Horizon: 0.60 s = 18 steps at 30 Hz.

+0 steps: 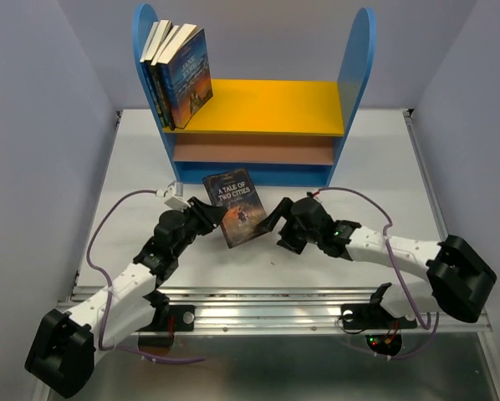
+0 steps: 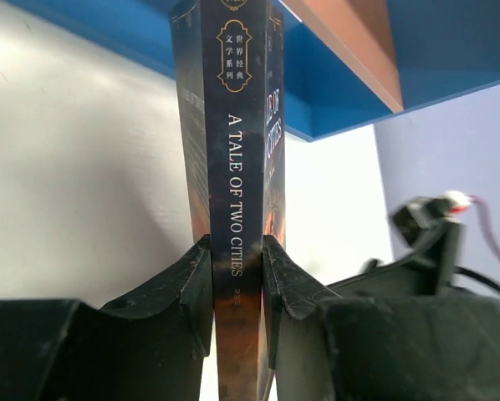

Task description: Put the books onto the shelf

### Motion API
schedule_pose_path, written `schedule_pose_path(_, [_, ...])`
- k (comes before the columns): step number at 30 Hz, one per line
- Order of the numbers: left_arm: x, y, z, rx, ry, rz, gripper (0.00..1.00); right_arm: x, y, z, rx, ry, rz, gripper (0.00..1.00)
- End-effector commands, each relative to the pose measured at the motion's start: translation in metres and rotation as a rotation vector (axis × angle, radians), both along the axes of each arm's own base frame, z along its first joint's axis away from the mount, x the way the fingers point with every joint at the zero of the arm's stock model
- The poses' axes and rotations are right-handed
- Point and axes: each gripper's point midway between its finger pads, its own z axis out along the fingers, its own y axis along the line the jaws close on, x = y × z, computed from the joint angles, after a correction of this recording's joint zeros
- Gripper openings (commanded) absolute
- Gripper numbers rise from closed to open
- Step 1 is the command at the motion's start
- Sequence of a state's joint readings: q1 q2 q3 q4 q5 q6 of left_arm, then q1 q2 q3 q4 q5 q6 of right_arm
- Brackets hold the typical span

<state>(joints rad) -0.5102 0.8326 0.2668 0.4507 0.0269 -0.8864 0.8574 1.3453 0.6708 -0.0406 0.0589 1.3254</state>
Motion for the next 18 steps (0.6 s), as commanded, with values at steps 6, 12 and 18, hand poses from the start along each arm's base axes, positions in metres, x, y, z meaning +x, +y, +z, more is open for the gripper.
schedule_pose_path(6, [0.01,0.005,0.13,0.036,-0.426,0.081,0.0,0.031,-0.097,0.046,-0.285,-0.275,-0.286,1.0])
schedule_pose_path(12, [-0.006,-0.001,0.197,0.129,-0.626,0.074,0.0,0.033,-0.139,0.076,-0.363,-0.406,-0.388,1.0])
schedule_pose_path(18, [-0.031,0.006,0.279,0.204,-0.852,0.107,0.0,0.031,-0.164,0.096,-0.358,-0.467,-0.481,1.0])
